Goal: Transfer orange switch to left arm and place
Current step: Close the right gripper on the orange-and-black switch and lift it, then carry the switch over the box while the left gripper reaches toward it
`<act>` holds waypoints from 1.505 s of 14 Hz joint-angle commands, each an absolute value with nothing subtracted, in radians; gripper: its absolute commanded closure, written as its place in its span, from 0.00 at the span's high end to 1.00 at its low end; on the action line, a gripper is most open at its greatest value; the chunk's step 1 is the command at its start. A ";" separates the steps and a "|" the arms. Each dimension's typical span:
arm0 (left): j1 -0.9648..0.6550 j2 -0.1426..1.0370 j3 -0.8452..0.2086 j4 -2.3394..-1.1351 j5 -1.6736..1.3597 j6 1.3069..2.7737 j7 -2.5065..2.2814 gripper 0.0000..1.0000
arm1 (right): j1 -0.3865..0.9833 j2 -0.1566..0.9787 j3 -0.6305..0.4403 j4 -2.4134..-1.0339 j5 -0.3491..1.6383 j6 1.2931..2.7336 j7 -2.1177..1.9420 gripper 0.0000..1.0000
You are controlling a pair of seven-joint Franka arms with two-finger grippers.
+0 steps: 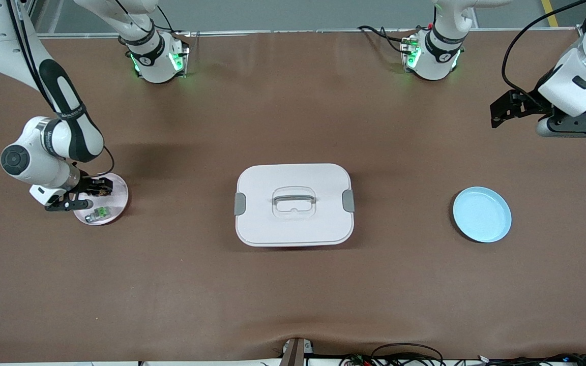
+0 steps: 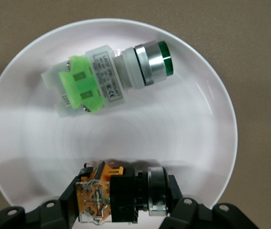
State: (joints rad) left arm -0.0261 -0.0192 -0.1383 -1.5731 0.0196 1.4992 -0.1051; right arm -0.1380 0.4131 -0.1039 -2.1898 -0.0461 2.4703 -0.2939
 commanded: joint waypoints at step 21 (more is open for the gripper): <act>-0.032 -0.021 -0.225 -1.542 -0.262 1.505 -0.287 1.00 | 0.331 0.118 -0.086 -1.577 0.270 1.279 0.573 0.33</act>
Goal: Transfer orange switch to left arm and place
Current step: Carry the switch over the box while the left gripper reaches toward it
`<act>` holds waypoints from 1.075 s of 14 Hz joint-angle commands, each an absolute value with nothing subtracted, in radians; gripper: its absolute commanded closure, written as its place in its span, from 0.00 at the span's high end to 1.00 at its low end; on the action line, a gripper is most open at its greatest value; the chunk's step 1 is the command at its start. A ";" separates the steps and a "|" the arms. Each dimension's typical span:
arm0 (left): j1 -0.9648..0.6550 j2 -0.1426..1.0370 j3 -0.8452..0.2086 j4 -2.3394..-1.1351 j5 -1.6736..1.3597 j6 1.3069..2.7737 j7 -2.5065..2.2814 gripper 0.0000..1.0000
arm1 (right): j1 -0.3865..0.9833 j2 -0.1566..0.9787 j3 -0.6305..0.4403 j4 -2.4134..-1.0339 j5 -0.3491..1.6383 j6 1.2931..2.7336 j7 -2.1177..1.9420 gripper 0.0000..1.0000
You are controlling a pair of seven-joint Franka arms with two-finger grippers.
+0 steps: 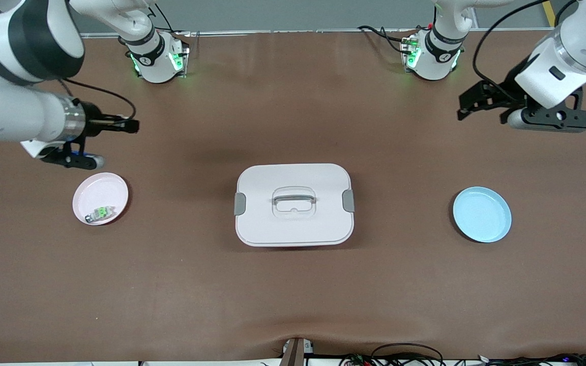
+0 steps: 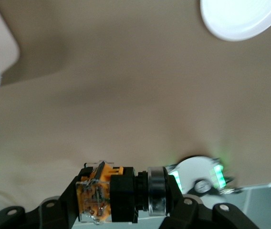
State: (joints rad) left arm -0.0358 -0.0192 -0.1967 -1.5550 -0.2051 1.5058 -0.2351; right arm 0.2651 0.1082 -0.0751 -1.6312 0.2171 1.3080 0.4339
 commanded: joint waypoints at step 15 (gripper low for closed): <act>-0.037 0.040 -0.512 -1.575 -0.554 1.773 -0.658 1.00 | 0.742 0.210 -0.087 -1.479 0.590 1.859 1.524 0.34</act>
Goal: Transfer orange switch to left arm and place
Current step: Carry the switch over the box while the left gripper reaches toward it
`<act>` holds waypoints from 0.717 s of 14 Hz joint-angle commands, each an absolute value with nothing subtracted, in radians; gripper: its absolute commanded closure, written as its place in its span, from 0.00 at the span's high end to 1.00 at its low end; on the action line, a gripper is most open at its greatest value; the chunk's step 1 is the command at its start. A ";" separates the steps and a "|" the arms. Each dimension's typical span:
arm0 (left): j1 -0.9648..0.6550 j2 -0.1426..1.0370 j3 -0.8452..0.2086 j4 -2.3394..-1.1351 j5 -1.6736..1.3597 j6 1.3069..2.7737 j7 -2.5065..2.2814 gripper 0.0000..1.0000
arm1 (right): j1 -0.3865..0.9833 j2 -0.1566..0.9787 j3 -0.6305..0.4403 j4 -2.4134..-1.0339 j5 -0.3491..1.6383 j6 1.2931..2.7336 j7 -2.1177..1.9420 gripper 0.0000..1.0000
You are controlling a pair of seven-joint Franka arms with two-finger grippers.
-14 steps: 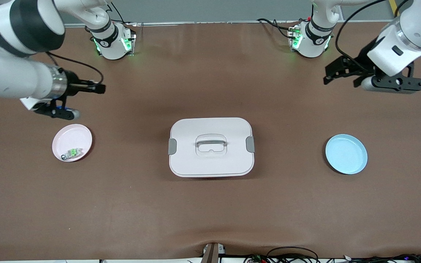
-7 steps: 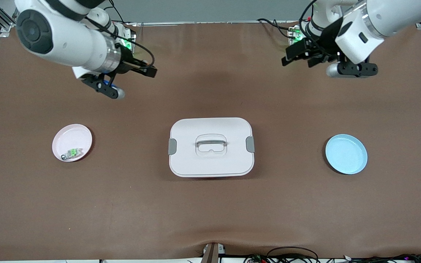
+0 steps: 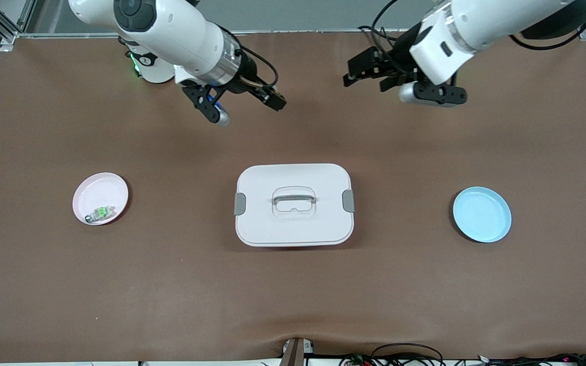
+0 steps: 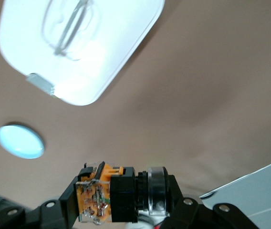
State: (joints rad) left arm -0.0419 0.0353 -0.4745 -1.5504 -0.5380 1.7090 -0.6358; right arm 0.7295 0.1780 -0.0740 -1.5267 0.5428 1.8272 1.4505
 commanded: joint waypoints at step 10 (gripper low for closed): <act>-0.017 -0.119 -0.551 -1.825 -0.690 1.877 -0.594 1.00 | 0.785 0.261 -0.089 -1.463 0.678 2.010 1.657 0.34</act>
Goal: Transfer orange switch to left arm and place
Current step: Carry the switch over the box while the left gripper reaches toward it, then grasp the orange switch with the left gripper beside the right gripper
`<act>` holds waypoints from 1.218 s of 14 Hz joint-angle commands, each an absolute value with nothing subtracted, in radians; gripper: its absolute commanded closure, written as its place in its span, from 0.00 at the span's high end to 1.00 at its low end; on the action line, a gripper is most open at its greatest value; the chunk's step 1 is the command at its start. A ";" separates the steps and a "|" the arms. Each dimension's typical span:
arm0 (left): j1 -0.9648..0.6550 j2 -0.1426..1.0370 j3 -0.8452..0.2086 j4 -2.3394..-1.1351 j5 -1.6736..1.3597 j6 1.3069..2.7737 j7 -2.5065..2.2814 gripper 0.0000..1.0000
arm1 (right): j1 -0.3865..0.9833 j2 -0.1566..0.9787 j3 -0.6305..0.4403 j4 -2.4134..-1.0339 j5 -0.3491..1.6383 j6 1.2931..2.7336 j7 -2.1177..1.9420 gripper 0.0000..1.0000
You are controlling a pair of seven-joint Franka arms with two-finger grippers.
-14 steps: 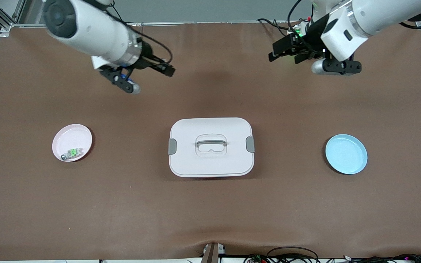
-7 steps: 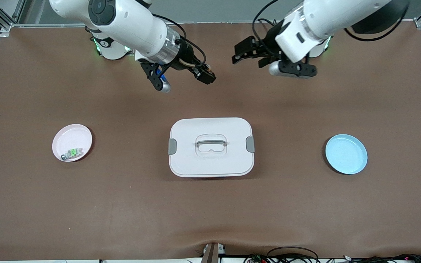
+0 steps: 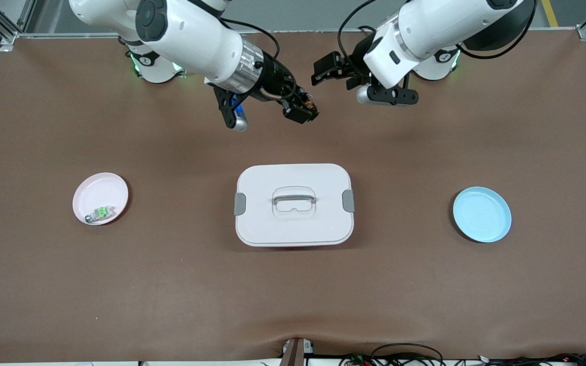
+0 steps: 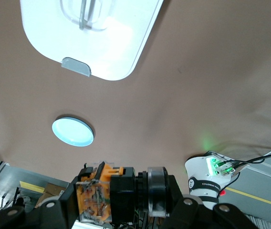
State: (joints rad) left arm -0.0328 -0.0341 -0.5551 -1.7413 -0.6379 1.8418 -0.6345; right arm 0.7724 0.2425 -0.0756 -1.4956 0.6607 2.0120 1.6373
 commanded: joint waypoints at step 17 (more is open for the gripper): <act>-0.023 -0.209 -0.641 -2.060 -0.974 2.330 -0.436 0.65 | 0.795 0.265 -0.087 -1.463 0.678 2.010 1.657 0.34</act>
State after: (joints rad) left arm -0.0300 -0.1739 -0.6375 -2.0227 -0.9202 2.3072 -0.4905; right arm 0.7801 0.2486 -0.0765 -1.4944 0.6622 2.0127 1.6394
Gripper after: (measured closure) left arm 0.317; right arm 0.273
